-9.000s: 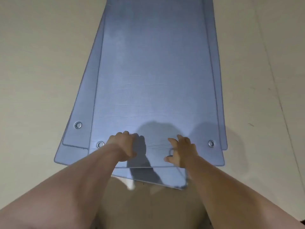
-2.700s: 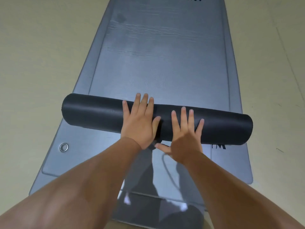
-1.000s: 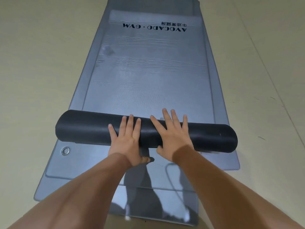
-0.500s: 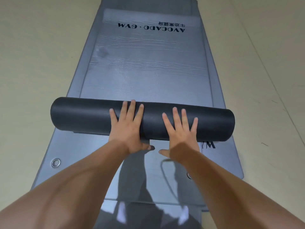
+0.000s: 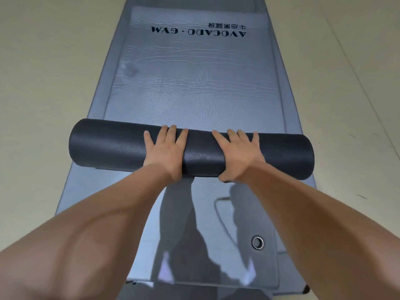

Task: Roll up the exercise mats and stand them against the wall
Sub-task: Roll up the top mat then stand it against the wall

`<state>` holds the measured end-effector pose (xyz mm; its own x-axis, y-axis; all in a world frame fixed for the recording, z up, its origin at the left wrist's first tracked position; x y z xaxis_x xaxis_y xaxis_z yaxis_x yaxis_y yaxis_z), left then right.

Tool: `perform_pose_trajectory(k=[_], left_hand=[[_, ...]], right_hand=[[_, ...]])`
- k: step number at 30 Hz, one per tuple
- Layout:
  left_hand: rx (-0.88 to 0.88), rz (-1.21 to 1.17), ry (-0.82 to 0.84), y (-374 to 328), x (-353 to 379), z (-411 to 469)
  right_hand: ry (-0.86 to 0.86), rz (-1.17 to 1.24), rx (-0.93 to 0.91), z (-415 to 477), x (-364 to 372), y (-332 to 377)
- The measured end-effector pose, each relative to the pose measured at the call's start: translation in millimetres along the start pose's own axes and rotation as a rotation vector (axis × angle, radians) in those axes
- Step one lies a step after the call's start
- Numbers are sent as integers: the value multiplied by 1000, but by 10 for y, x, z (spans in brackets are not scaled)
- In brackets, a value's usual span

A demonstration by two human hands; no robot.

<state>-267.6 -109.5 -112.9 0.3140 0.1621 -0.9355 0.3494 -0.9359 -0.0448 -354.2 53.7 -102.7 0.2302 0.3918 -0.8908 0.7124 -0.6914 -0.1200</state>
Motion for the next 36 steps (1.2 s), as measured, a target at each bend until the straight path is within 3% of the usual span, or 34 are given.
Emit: perform_pose_trajectory(k=[7, 11, 20, 22, 26, 30, 36], left_hand=[[53, -14, -25, -13, -55, -246], [44, -46, 24, 34, 95, -670], [43, -100, 376, -97, 118, -1426], [32, -109, 358, -174, 54, -1511], [78, -155, 150, -450, 78, -1837], [16, -119, 175, -443, 270, -1889], [-3, -137, 163, -401, 117, -1505]], right_hand=[[7, 4, -8, -215, 18, 124], [147, 40, 0, -628, 184, 381], [378, 193, -188, -1276, 175, 558], [417, 246, -219, -1218, 126, 500], [451, 279, -198, -1113, 112, 450], [369, 207, -169, -1175, 204, 489], [4, 203, -73, -1376, 91, 397]])
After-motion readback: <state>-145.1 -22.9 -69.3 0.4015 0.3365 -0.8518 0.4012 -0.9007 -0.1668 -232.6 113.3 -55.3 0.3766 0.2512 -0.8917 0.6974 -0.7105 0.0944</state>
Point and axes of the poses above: each hand's wrist, its own z-axis towards the middle knuckle, its own x-axis out of the palm, y = z × x, the point moved 8 cm from there along z, towards the middle knuckle, and after that the axes turned 8 degrees about -z, right-handed, at the moved point
